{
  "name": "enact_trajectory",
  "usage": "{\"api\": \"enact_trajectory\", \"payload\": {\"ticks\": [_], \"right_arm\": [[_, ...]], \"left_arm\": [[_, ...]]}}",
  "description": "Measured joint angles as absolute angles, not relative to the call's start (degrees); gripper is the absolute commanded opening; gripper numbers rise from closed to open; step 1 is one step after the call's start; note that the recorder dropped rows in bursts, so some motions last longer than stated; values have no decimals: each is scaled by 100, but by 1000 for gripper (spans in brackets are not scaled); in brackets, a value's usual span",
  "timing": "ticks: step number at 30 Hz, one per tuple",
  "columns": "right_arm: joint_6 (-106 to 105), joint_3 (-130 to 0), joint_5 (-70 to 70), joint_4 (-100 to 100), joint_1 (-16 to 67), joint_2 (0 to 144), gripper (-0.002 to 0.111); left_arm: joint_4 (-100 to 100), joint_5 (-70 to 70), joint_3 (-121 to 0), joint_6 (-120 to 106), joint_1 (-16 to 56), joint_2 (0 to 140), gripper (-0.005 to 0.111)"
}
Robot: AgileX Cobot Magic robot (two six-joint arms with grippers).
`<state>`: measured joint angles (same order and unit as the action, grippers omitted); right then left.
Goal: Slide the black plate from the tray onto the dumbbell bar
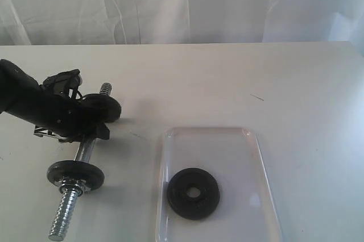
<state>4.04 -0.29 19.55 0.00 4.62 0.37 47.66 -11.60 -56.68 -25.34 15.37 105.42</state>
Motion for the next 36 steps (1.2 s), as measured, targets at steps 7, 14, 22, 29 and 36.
{"api": "enact_trajectory", "payload": {"ticks": [7,14,22,29,36], "right_arm": [[404,-29,1955,0,462,37,0],[404,-29,1955,0,462,37,0],[404,-29,1955,0,462,37,0],[404,-29,1955,0,462,37,0],[404,-29,1955,0,462,37,0]], "left_arm": [[4847,-1181,-5668,-2500,1537,10542,5],[4586,-1730,-5753,-2914,1537,10402,0],[4410,-2241,-5753,-3388,1537,10145,0],[4410,-2698,-5753,-4004,1537,9988,0],[4505,-2991,-5764,-4628,1537,9965,0]]}}
